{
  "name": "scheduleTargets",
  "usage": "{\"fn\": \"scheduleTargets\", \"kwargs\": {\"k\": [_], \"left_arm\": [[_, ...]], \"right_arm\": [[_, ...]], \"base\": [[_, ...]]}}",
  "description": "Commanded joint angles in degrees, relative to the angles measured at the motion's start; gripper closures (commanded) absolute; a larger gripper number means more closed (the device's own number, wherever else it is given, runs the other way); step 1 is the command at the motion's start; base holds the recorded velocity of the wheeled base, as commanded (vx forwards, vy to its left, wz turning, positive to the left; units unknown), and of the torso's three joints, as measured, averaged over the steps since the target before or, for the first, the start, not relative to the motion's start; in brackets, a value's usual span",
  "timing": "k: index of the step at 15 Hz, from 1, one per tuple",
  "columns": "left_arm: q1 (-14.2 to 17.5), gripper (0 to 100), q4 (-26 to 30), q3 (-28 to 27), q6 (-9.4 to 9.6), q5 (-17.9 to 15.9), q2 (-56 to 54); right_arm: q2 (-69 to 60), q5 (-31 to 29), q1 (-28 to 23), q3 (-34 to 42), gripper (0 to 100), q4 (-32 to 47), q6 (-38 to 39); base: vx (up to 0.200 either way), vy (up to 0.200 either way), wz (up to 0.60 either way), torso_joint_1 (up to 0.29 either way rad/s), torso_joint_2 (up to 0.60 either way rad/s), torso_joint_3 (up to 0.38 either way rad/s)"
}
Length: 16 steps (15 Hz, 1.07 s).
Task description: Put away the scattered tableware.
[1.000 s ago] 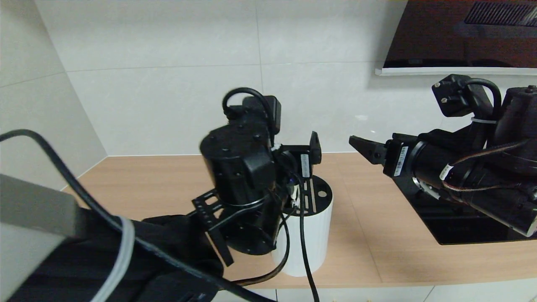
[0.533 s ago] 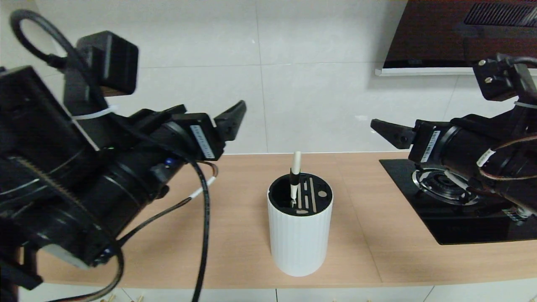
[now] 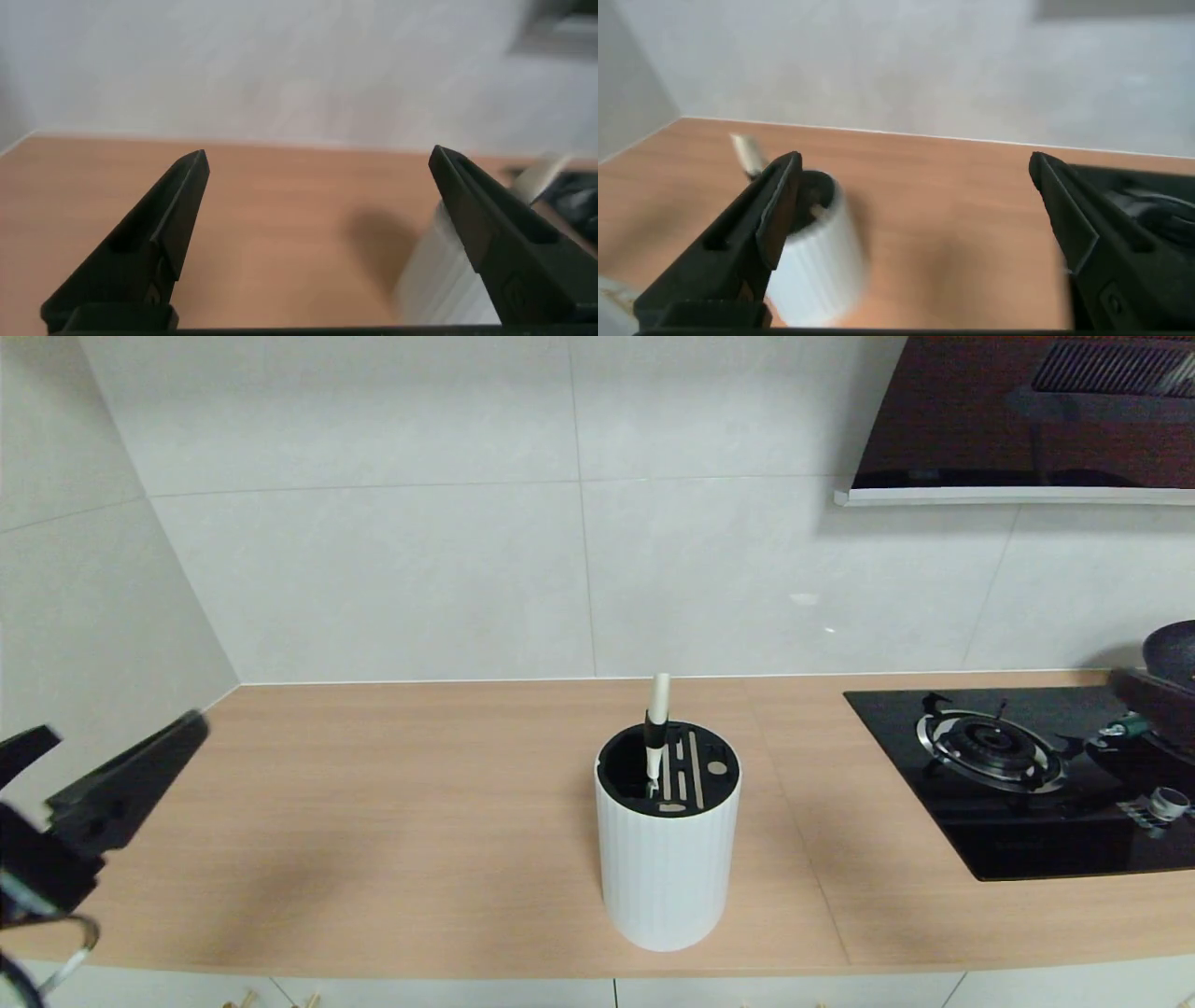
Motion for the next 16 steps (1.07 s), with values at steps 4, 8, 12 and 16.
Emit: {"fn": "scheduleTargets", "kwargs": {"k": [4, 8, 12, 16], "left_arm": [[14.27, 0, 28.53, 1.68, 0.51, -5.38, -36.87], [20.07, 0, 33.28, 1.33, 1.83, -5.03, -42.05], [27.89, 0, 33.81, 2.91, 3.32, -8.1, -46.27], [28.68, 0, 31.08, 14.86, 4.99, -11.44, -47.59]], "right_arm": [[-41.55, 1.04, -16.39, -0.97, 0, 30.29, -2.47], [-43.92, 1.13, -22.99, -0.53, 0, 32.84, -2.29], [-49.64, 5.35, -29.05, 5.8, 0, 33.1, -4.31], [-49.64, 4.03, -29.05, 18.02, 0, 31.35, -3.35]], "base": [[0.0, 0.0, 0.0, 0.0, 0.0, 0.0], [0.0, 0.0, 0.0, 0.0, 0.0, 0.0], [0.0, 0.0, 0.0, 0.0, 0.0, 0.0], [0.0, 0.0, 0.0, 0.0, 0.0, 0.0]]}}
